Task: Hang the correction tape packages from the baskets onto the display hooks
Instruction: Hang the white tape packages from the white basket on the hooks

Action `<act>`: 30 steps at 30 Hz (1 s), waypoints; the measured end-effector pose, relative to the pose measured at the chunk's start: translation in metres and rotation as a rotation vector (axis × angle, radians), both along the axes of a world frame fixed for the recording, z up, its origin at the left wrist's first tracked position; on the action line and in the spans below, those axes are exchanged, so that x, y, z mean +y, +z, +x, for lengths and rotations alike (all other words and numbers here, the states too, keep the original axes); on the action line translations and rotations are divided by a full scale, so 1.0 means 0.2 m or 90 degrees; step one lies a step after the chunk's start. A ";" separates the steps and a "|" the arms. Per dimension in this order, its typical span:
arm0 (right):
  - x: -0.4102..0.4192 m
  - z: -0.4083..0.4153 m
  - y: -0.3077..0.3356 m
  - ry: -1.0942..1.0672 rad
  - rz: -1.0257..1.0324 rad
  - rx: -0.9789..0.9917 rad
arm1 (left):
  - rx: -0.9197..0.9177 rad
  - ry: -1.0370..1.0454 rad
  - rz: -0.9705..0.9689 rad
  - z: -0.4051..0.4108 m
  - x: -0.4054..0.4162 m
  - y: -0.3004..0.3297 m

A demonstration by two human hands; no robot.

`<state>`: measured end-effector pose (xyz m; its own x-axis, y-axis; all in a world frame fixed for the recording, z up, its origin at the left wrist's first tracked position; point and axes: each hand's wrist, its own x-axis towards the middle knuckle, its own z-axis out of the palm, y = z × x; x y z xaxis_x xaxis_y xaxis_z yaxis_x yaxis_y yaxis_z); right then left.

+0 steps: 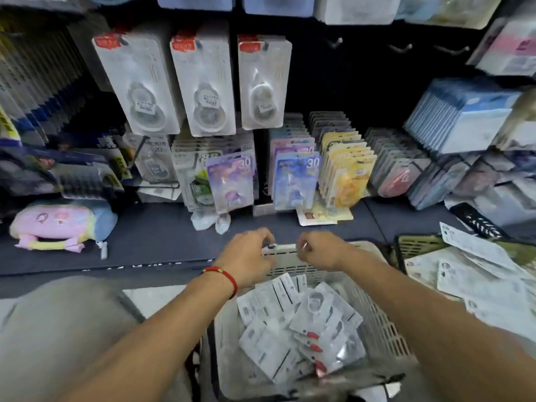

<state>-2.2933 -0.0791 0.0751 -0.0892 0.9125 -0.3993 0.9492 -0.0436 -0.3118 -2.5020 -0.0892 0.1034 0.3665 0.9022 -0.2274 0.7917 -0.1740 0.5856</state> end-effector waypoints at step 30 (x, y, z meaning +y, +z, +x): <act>-0.16 0.04 -0.80 -0.469 -0.290 0.788 | 0.105 -0.006 -0.026 0.04 -0.38 -0.90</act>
